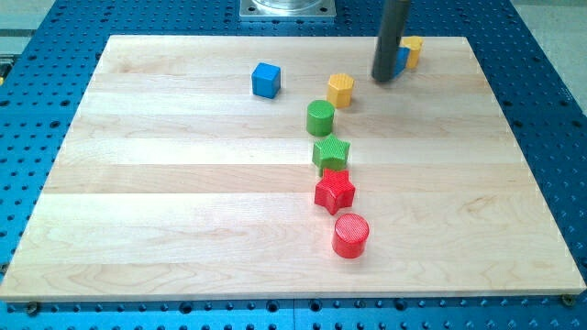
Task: Slide the yellow heart slightly to the left
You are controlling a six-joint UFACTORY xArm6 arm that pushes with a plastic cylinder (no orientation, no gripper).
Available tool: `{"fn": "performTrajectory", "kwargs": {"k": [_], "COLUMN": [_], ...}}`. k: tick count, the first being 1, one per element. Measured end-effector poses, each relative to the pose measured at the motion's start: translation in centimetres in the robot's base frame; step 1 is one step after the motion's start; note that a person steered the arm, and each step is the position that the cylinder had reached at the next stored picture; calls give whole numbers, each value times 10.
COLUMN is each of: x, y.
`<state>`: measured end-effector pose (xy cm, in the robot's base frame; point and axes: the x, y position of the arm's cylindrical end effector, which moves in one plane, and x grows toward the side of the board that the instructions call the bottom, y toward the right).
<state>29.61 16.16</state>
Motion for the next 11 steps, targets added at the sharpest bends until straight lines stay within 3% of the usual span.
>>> {"fn": "performTrajectory", "kwargs": {"k": [1, 3, 11], "x": [12, 12, -69], "y": [62, 68, 56]}}
